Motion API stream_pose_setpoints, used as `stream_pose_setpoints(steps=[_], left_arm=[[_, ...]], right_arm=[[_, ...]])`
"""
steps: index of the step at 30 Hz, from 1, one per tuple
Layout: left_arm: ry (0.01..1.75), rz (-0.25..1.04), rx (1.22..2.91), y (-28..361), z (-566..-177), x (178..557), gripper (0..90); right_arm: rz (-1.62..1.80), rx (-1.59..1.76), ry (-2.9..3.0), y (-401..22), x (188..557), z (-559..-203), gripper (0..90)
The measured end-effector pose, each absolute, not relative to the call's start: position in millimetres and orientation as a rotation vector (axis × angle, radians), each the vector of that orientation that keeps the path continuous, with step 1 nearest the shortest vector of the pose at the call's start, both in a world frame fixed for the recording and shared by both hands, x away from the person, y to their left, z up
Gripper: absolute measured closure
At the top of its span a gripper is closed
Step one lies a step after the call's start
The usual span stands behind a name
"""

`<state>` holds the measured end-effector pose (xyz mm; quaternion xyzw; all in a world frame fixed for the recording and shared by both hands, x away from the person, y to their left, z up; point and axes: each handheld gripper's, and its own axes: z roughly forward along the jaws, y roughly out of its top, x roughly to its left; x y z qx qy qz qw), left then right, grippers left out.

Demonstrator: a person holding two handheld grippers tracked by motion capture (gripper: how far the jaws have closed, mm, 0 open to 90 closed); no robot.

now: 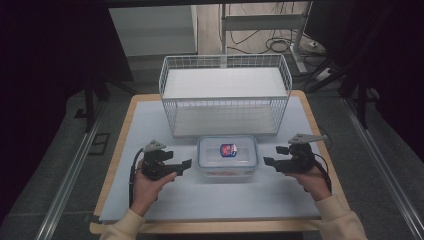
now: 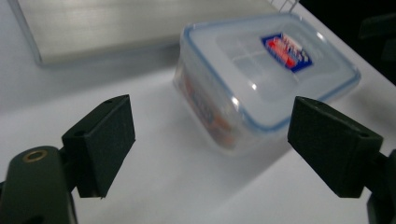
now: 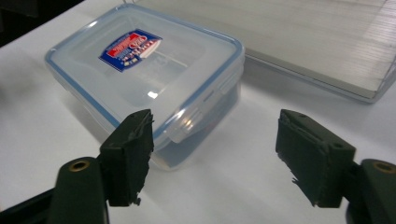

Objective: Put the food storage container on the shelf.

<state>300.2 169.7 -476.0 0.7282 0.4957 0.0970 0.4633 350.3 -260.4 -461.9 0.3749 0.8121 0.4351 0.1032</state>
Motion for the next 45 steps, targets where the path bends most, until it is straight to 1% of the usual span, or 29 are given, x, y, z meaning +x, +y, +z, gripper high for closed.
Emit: stream_pose_setpoints(steps=[2,6,7,8,12,17,20,24,27,28,29,32,38,39,40,45], left_arm=[[1.217,0.232,1.778,166.1,-469.2,310.5,15.2],[1.231,0.203,1.76,161.7,-469.0,324.9,15.1],[1.247,0.166,1.75,157.3,-472.7,336.1,15.1],[1.247,0.166,1.75,157.3,-472.7,336.1,15.1],[1.266,0.058,1.764,143.5,-487.9,356.6,14.9],[1.268,0.012,1.785,136.9,-498.1,361.9,14.1],[1.279,-0.077,1.769,136.7,-508.0,365.0,13.6],[1.282,-0.116,1.767,135.6,-513.0,366.3,13.1],[1.278,-0.166,1.75,135.5,-516.4,368.0,12.8],[1.274,-0.212,1.741,134.5,-519.3,368.9,12.3],[1.274,-0.212,1.741,134.5,-519.3,368.9,12.1],[1.266,-0.274,1.725,129.8,-523.0,369.8,11.8],[1.262,-0.304,1.723,126.6,-524.0,369.6,12.4],[1.264,-0.308,1.717,127.7,-523.9,369.7,13.6],[1.275,-0.303,1.695,129.0,-523.6,369.1,16.7],[1.272,-0.272,1.7,129.8,-520.8,367.4,21.3]], right_arm=[[1.284,1.112,2.394,-259.9,350.0,-460.7,25.1],[1.287,1.115,2.371,-260.8,350.5,-460.3,24.6],[1.292,1.13,2.364,-261.5,352.2,-461.2,24.3],[1.292,1.13,2.364,-261.5,352.2,-461.2,24.3],[1.29,1.137,2.361,-259.0,353.7,-462.8,24.0],[1.28,1.136,2.364,-257.6,354.4,-464.3,23.6],[1.278,1.117,2.344,-257.2,353.7,-464.9,23.4],[1.281,1.123,2.33,-258.1,353.5,-464.2,23.4],[1.282,1.129,2.319,-259.4,353.9,-464.3,23.4],[1.291,1.122,2.319,-259.7,354.2,-464.8,23.3],[1.291,1.122,2.319,-259.7,354.2,-464.8,23.3],[1.29,1.12,2.324,-259.2,354.6,-465.7,23.0],[1.292,1.129,2.331,-258.7,355.6,-465.8,22.8],[1.294,1.131,2.334,-258.4,356.2,-465.9,22.6],[1.299,1.15,2.352,-257.1,357.8,-466.3,22.2],[1.305,1.234,2.397,-249.9,368.0,-467.1,20.6]])
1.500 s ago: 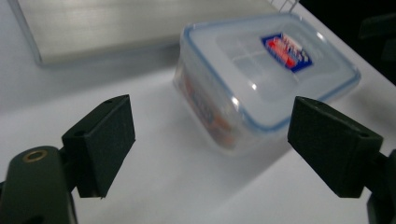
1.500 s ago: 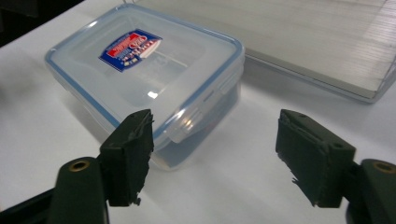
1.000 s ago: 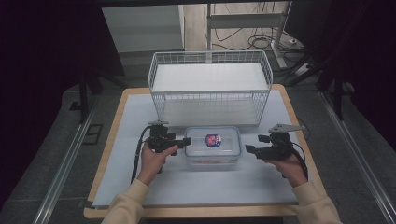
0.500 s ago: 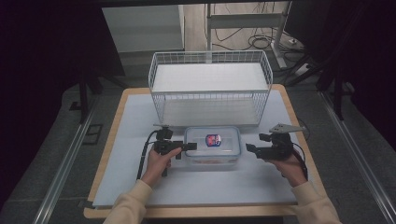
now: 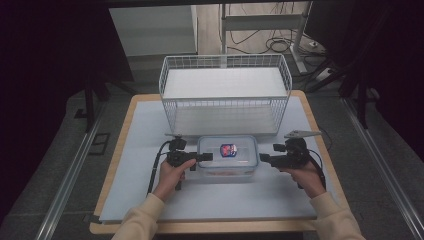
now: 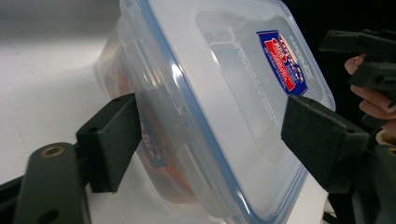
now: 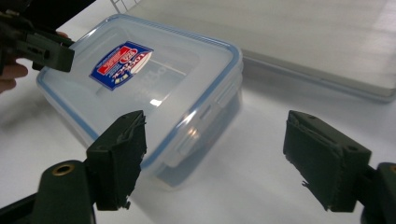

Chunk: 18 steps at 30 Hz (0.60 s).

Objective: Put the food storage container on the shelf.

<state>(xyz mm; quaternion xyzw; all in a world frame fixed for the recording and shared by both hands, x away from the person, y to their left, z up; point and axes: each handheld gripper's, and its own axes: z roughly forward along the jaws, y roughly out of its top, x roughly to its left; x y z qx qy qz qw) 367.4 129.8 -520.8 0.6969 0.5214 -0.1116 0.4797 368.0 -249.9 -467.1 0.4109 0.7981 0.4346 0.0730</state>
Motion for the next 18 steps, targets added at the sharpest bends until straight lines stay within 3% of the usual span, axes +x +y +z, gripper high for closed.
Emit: stream_pose_setpoints(steps=[18], left_arm=[[1.285,-0.275,1.678,132.3,-520.1,366.1,25.8]], right_arm=[[1.406,1.456,2.511,-230.3,402.6,-484.1,20.9]])
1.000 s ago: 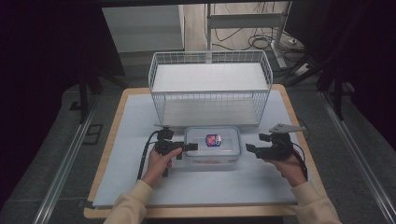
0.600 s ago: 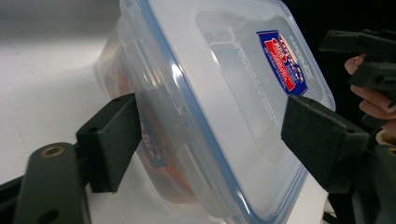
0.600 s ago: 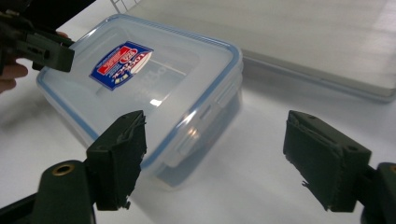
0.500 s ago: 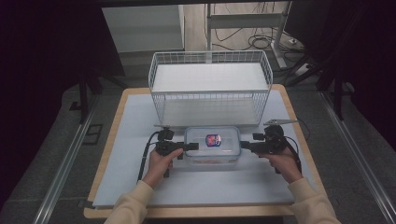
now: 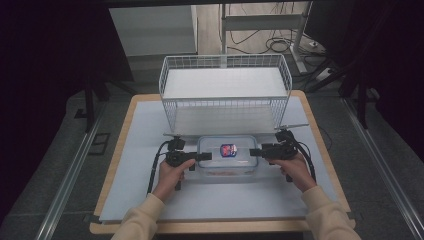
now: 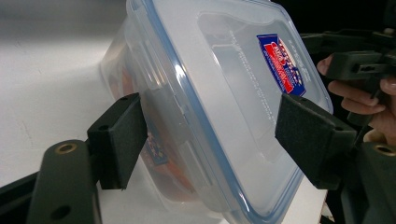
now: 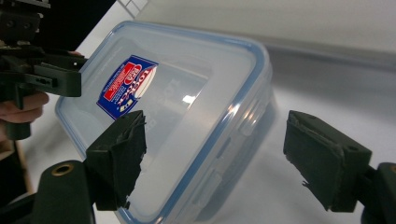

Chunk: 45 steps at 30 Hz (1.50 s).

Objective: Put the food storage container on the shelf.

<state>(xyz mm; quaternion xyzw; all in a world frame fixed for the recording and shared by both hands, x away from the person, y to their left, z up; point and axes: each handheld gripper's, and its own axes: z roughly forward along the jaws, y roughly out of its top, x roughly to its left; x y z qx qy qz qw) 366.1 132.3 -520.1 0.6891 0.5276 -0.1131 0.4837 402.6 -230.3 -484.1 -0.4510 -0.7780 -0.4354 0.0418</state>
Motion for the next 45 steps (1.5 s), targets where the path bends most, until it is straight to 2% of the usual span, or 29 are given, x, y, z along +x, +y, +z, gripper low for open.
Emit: stream_pose_setpoints(steps=[12,17,33,45], left_arm=[[1.283,-0.274,1.675,132.5,-520.7,365.7,26.0],[1.285,-0.278,1.675,133.2,-520.6,365.6,27.4],[1.254,-0.192,1.654,135.0,-514.1,345.8,36.4],[1.221,-0.141,1.63,137.5,-512.6,328.6,42.2]], right_arm=[[-1.252,-1.355,-2.169,-226.0,417.5,-504.1,23.8],[-1.264,-1.386,-2.098,-235.1,418.5,-502.3,37.9],[-1.352,-1.363,-2.12,-240.3,401.9,-493.7,47.6],[-1.447,-1.331,-2.178,-241.2,382.8,-490.2,49.4]])
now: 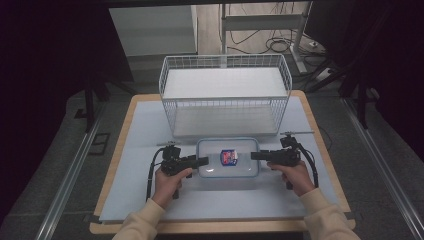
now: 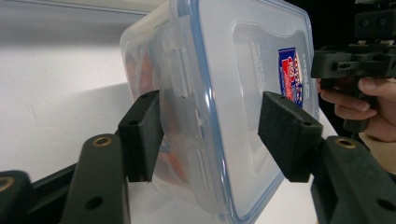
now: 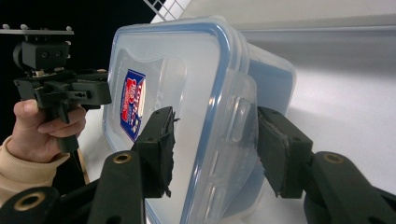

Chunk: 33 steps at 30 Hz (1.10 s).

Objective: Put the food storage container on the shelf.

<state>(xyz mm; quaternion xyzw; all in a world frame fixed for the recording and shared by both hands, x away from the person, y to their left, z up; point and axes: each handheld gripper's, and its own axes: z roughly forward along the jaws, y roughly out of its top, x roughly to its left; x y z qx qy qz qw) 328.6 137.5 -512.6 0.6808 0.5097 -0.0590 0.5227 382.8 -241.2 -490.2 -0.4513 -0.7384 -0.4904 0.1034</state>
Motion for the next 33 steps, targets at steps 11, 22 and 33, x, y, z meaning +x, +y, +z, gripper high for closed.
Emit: stream_pose_setpoints(steps=[11,22,33], left_arm=[[1.202,-0.103,1.64,136.3,-510.4,319.7,44.2],[1.211,-0.069,1.638,133.1,-507.8,314.4,44.4],[1.208,-0.06,1.639,128.3,-504.8,313.1,44.4]], right_arm=[[-1.513,-1.31,-2.196,-242.8,370.9,-490.1,50.6],[-1.535,-1.32,-2.193,-243.0,367.2,-488.7,50.8],[-1.585,-1.306,-2.2,-247.0,365.5,-479.8,51.8]])
